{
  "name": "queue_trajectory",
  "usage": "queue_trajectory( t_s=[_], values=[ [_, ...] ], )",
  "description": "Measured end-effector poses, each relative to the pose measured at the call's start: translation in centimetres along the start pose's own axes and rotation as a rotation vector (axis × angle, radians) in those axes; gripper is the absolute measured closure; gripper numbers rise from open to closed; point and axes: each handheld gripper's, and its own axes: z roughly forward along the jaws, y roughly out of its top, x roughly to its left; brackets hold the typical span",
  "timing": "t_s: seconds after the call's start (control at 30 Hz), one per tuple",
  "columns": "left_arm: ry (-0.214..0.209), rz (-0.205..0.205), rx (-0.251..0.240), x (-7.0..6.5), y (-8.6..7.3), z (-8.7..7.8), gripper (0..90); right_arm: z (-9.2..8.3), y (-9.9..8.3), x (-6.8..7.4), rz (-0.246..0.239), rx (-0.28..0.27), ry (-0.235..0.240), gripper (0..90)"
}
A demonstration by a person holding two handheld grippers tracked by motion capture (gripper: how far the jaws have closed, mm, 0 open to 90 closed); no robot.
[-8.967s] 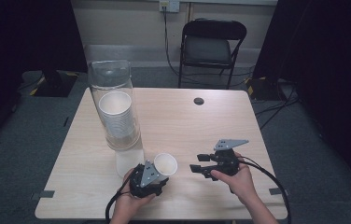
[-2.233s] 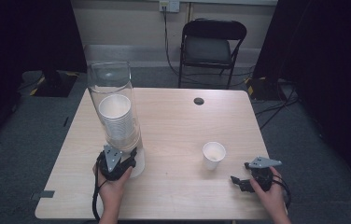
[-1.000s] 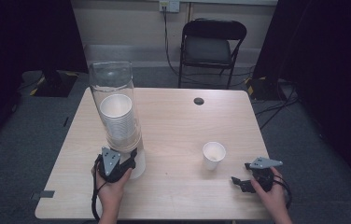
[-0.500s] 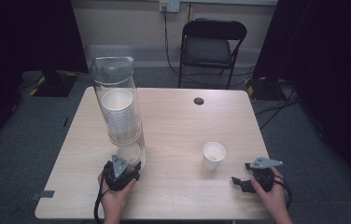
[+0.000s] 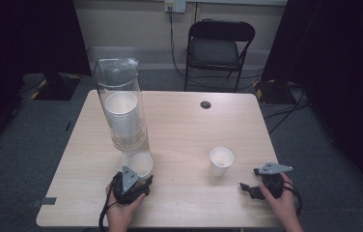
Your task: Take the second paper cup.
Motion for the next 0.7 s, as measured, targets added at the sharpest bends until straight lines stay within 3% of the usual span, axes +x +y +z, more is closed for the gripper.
queue_trajectory(
  t_s=[0.07,0.1,0.23,0.27,0.3,0.53,0.7],
  values=[
    [-0.045,0.015,0.001,-0.8,0.5,0.2,35.1,0.0,0.0,0.0,0.0,-0.001,0.0,13.5],
    [-0.088,0.015,0.006,-1.3,1.0,0.5,34.9,0.0,0.0,0.0,0.001,-0.001,0.001,13.5],
    [-0.136,0.05,0.003,-2.7,2.5,1.7,34.2,0.0,0.0,0.0,0.001,-0.001,0.001,13.6],
    [-0.142,0.04,-0.007,-3.1,2.6,2.0,34.0,0.0,0.0,0.0,0.0,-0.001,0.0,13.5],
    [-0.149,0.063,0.006,-3.2,2.9,2.3,33.9,0.0,0.0,0.0,0.0,-0.001,0.0,13.5],
    [-0.197,0.025,0.06,-4.0,3.7,5.0,33.8,0.0,0.0,0.0,0.0,-0.001,0.0,13.5],
    [-0.217,0.026,0.075,-4.5,4.1,6.2,33.6,0.0,0.0,0.0,0.0,-0.001,0.001,13.5]
  ],
)
